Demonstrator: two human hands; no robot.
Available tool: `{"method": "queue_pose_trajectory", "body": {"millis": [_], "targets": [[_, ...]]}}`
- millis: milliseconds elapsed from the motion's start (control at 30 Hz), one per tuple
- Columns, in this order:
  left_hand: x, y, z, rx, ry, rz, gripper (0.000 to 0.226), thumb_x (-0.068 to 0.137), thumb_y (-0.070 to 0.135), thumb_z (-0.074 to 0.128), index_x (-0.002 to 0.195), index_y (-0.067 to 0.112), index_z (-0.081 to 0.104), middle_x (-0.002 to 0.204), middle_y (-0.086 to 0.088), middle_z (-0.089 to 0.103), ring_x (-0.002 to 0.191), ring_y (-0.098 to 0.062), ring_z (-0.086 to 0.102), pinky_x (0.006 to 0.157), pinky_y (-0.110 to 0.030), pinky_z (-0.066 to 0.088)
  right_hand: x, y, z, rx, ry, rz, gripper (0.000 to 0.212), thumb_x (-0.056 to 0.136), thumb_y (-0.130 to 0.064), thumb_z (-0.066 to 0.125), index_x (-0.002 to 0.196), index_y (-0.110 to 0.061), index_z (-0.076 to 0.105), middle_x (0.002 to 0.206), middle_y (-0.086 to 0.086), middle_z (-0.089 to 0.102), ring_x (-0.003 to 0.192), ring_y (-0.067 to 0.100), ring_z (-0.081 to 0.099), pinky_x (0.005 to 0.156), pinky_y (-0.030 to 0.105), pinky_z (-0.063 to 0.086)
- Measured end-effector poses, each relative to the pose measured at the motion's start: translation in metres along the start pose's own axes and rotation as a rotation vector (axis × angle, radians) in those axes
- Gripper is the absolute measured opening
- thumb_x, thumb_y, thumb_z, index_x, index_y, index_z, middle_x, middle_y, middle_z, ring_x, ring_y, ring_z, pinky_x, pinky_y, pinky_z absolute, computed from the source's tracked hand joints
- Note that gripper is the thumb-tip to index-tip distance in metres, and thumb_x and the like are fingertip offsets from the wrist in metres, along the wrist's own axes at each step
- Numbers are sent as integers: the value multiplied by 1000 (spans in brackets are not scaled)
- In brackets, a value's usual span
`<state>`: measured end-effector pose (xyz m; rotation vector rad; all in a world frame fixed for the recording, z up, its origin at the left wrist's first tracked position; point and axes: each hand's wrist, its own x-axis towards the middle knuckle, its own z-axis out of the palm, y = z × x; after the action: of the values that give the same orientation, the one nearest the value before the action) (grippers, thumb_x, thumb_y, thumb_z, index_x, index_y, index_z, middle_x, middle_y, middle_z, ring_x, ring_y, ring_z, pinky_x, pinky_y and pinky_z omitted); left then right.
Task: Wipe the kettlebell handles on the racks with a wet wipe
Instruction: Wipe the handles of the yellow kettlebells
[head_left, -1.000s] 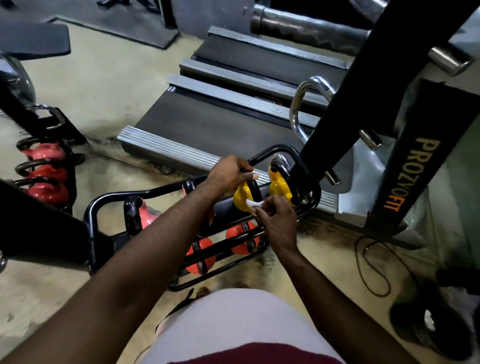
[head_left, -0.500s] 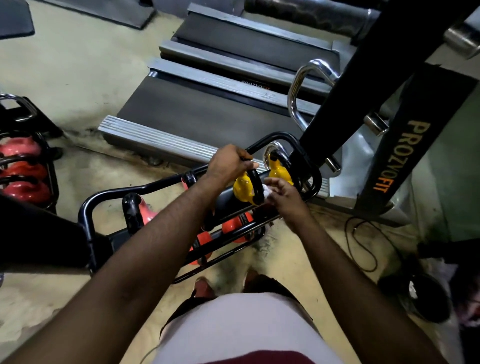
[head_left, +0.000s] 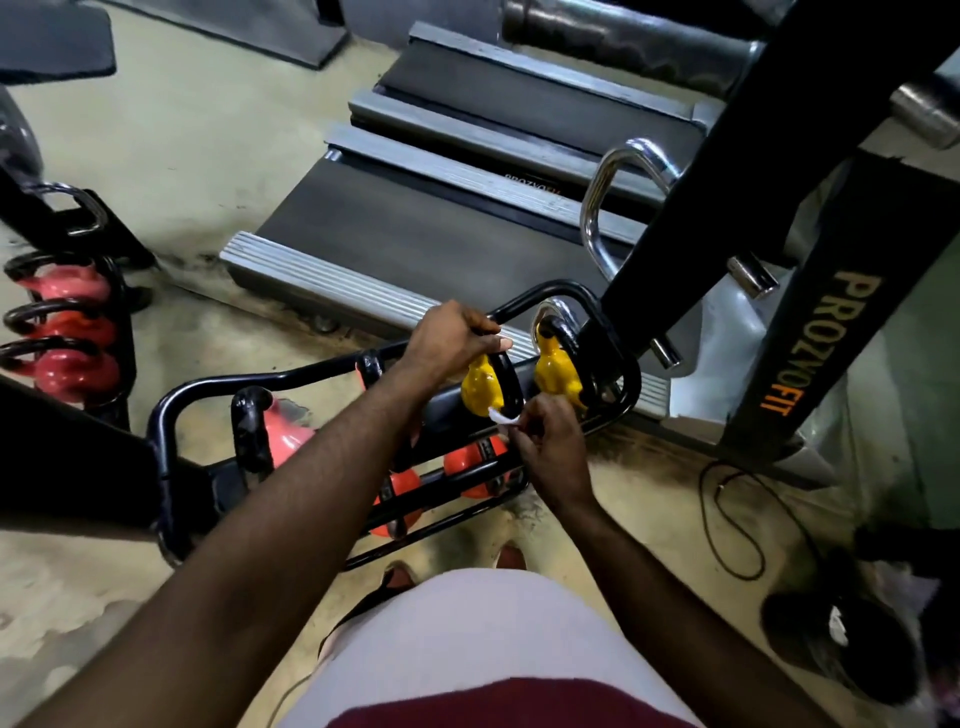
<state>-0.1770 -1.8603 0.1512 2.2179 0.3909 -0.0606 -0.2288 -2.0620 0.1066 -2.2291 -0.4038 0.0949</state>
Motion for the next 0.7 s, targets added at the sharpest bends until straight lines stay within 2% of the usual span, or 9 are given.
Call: {"method": "queue_pose_trajectory", "body": {"millis": [67, 167, 300, 467, 533, 600, 700], "targets": [[1, 0, 2, 0, -17, 4, 41, 72, 49, 82, 104, 23, 78, 105, 5, 76, 99, -7, 69, 92, -31, 54, 1, 6, 0, 26, 41, 43, 29, 78, -11, 75, 77, -19, 48, 84, -4, 49, 76, 16, 50, 67, 33, 45], [2, 0, -5, -12, 1, -29, 41, 72, 49, 82, 104, 24, 78, 103, 6, 76, 97, -6, 69, 92, -31, 54, 10, 5, -3, 116, 38, 109, 27, 77, -11, 78, 78, -18, 52, 82, -2, 56, 75, 13, 55, 64, 28, 47], [2, -6, -15, -4, -5, -37, 41, 72, 50, 82, 104, 25, 78, 103, 7, 76, 99, -4, 68, 90, -25, 53, 18, -23, 15, 75, 129, 2, 39, 74, -11, 81, 73, -22, 44, 79, -3, 46, 70, 14, 43, 63, 29, 37], [4, 4, -4, -11, -18, -24, 42, 71, 47, 84, 105, 24, 78, 105, 6, 75, 97, -3, 68, 92, -26, 54, 29, -19, 7, 5, 168, -98, 40, 75, -12, 79, 76, -22, 41, 80, -2, 44, 74, 17, 43, 65, 28, 37], [3, 4, -4, -11, -23, -35, 40, 71, 46, 84, 104, 24, 78, 105, 6, 76, 94, -3, 68, 92, -28, 55, 18, -11, 5, 74, 144, -12, 37, 78, -17, 81, 76, -20, 44, 80, -3, 47, 73, 15, 45, 64, 21, 36], [3, 4, -3, 1, -34, -28, 39, 71, 46, 84, 103, 23, 78, 104, 6, 76, 93, -4, 69, 91, -29, 55, 6, 2, 0, 181, 108, 127, 29, 80, -22, 81, 80, -18, 51, 81, -4, 57, 76, 10, 54, 66, 19, 42], [4, 5, -1, -12, -34, -20, 40, 71, 46, 84, 103, 24, 78, 105, 7, 75, 93, -4, 69, 92, -31, 55, -1, 20, -9, 339, -4, 237, 16, 87, -21, 75, 93, -19, 60, 92, -5, 66, 88, 8, 64, 80, 34, 55]]}}
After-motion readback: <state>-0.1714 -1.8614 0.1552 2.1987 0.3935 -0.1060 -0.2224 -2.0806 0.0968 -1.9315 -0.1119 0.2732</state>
